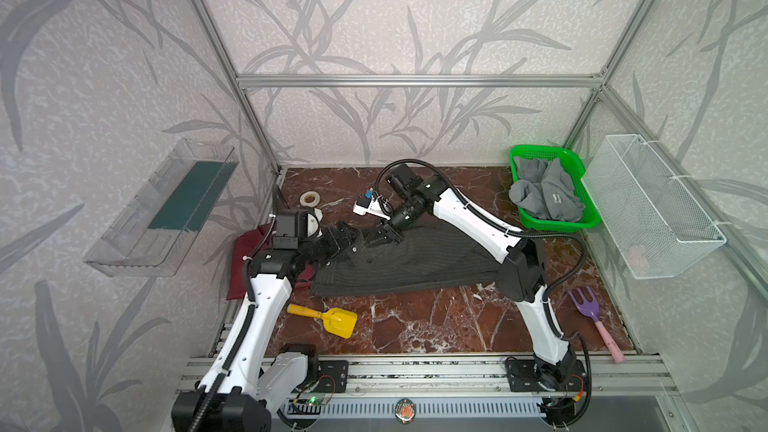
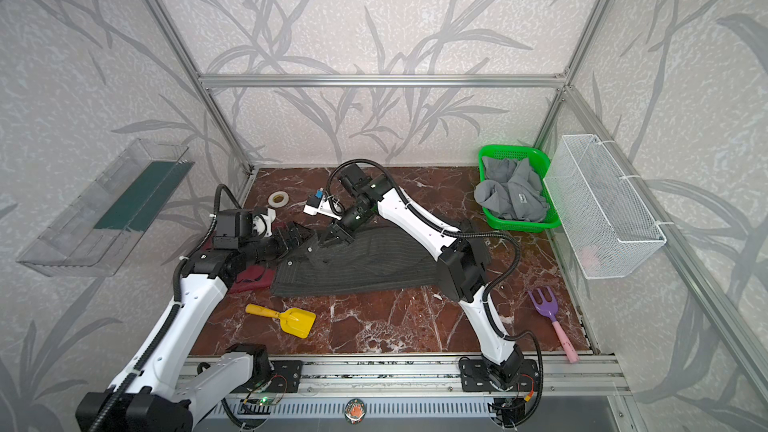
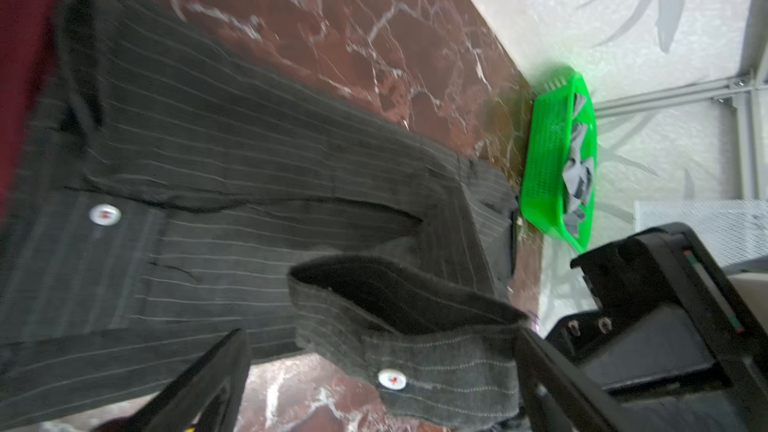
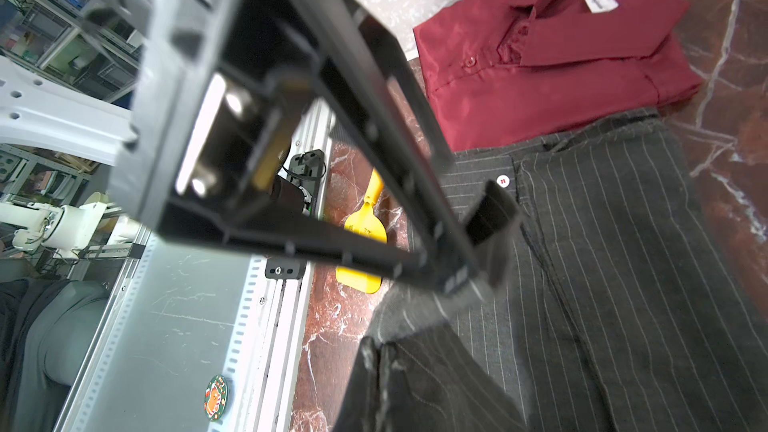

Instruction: Fold and stack the long sleeve shirts

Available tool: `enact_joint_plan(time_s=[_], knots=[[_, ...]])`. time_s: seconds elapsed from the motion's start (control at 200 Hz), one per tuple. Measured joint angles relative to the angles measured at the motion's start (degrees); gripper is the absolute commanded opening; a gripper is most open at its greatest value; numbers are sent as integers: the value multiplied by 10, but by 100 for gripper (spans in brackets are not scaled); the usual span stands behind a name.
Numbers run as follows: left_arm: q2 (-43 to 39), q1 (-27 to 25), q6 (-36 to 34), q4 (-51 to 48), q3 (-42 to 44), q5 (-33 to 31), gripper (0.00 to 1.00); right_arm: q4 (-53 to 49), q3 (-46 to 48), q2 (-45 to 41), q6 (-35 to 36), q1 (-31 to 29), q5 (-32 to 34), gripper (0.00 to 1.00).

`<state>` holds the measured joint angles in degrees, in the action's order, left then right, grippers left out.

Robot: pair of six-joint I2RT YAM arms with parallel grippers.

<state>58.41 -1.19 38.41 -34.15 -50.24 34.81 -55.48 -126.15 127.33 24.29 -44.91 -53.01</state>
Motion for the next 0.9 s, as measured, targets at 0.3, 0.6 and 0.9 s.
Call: enact_joint_plan(time_s=[0.3, 0.6, 0.9], knots=[[-17, 6, -16, 4, 17, 79, 96, 6, 9, 0, 4, 0, -5, 0], [1, 10, -44, -16, 26, 69, 94, 3, 14, 0, 7, 0, -3, 0], [9, 9, -10, 23, 42, 41, 88, 13, 26, 0, 8, -9, -12, 0]])
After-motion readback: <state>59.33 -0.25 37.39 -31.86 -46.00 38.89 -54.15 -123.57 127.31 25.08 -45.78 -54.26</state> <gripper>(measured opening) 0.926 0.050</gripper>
